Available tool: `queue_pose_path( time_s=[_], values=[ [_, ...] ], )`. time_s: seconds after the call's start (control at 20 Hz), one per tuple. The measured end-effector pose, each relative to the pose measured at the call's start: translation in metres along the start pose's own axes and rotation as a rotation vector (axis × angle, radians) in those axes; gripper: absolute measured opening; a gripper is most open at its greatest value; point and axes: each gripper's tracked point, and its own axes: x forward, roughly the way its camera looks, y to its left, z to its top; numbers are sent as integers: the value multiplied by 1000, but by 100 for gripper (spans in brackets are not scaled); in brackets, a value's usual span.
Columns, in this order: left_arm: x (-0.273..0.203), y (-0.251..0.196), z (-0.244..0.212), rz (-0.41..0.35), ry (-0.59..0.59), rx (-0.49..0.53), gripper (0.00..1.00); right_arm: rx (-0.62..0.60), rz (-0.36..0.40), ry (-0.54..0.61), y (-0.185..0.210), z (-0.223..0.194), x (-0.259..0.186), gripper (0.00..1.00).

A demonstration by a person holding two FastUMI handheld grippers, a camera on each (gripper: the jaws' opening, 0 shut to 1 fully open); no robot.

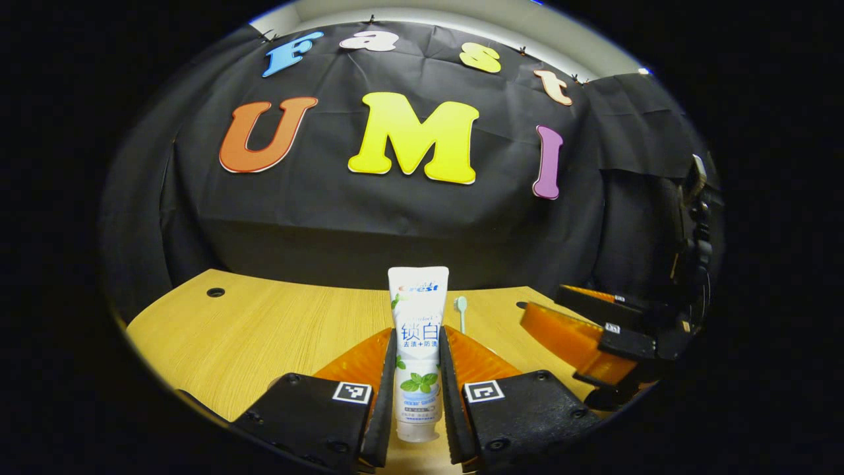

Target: Put the toothbrush and toothpaste on the desktop into the cup, then pick up the cup and place it on the coaster on the desktop.

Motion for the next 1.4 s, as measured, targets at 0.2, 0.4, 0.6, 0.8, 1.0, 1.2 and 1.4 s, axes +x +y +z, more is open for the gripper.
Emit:
queue_pose_path(
  time_s=[0.2, 0.4, 0.6, 0.8, 1.0, 1.2, 1.4],
  values=[
    [28, -11, 12, -30, -40, 24, 37, 47, -18, 39, -12, -21, -27, 96],
    [46, -28, 21, -59, -64, 44, 37, 43, -48, 59, -21, -36, -39, 96],
    [64, -44, 25, -86, -77, 52, 38, 36, -40, 64, -21, -46, -36, 96],
    [76, -54, 13, -105, -52, 39, 39, 59, -23, 79, -19, -56, -33, 97],
    [78, -46, 2, -80, -19, 27, 41, 86, -16, 101, -18, -62, -33, 94],
    [70, -42, -2, -75, 10, 7, 42, 76, -40, 79, -23, -53, -36, 94],
    [53, -38, 5, -66, 9, -12, 46, 91, -56, 80, -18, -45, -47, 96]
  ],
)
